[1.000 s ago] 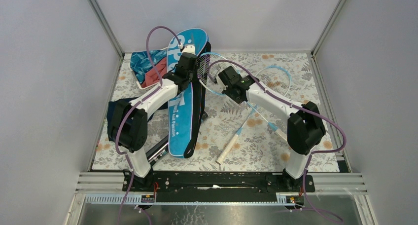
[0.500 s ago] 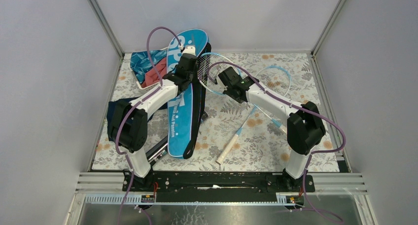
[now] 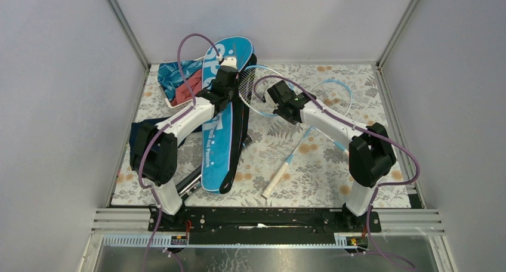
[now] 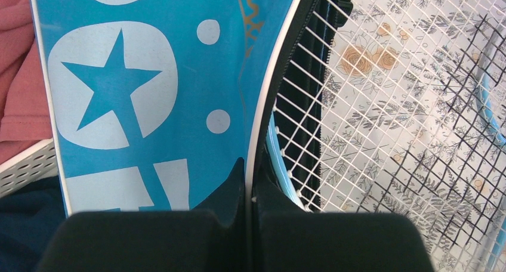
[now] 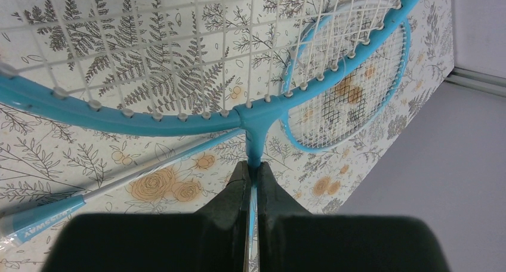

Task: Pack up the badminton gear
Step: Place the racket in the racket bag.

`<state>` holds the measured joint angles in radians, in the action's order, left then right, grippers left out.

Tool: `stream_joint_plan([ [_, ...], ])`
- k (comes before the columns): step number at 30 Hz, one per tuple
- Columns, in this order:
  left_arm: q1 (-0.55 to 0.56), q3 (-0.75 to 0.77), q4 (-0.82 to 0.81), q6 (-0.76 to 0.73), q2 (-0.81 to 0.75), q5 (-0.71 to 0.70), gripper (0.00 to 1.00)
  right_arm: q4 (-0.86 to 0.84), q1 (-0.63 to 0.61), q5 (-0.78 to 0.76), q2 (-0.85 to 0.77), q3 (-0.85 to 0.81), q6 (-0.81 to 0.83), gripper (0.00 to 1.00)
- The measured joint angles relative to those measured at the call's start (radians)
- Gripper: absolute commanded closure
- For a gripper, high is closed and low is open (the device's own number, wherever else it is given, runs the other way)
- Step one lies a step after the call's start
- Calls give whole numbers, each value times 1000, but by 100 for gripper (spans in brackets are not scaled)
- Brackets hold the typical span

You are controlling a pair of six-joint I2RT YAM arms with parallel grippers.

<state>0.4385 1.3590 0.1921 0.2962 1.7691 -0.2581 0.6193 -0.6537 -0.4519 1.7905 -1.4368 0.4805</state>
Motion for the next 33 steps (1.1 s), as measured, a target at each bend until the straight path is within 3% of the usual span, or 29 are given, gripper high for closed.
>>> stream_joint_plan([
  [18, 0, -3, -1, -7, -7, 50, 100, -3, 5, -82, -13, 36, 73, 100],
  [33, 6, -1, -2, 50, 26, 79, 100, 117, -25, -55, 18, -55, -4, 100],
])
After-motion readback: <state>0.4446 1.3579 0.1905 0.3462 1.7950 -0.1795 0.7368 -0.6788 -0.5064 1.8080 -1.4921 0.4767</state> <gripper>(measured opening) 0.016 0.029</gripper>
